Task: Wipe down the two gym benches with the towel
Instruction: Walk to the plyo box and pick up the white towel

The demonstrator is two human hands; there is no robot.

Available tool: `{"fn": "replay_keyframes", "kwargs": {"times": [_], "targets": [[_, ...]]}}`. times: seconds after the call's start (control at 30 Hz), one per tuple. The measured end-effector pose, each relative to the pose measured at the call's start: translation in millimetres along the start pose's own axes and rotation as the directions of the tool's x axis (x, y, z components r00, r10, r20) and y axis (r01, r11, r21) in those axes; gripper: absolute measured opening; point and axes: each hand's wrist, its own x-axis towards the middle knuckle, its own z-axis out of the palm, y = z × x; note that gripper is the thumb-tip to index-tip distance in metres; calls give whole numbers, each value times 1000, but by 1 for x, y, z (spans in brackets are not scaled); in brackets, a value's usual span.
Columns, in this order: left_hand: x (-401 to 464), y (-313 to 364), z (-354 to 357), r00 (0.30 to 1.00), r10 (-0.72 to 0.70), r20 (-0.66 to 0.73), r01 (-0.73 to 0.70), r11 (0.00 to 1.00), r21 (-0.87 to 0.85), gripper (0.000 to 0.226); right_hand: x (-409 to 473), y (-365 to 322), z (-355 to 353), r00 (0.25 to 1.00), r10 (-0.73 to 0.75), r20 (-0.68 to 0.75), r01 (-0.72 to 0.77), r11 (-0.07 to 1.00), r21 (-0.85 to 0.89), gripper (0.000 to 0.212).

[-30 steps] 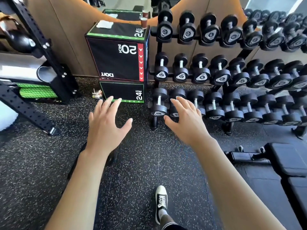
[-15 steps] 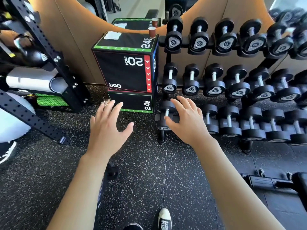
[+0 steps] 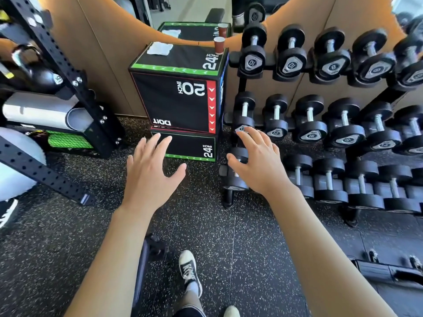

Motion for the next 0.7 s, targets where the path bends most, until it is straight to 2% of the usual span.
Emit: {"fn": "replay_keyframes", "kwargs": {"times": [0.43,0.7], "targets": [[153,-126,-16,1000,-2,-13,1,999,-51,71,170,-92,64,999,-32,-4,32,998,-53,68],[217,-166,-12,1000,-12,2,12,997,-70,72,236,-110,86,1000,-21,1,21,996,-83,68]]}}
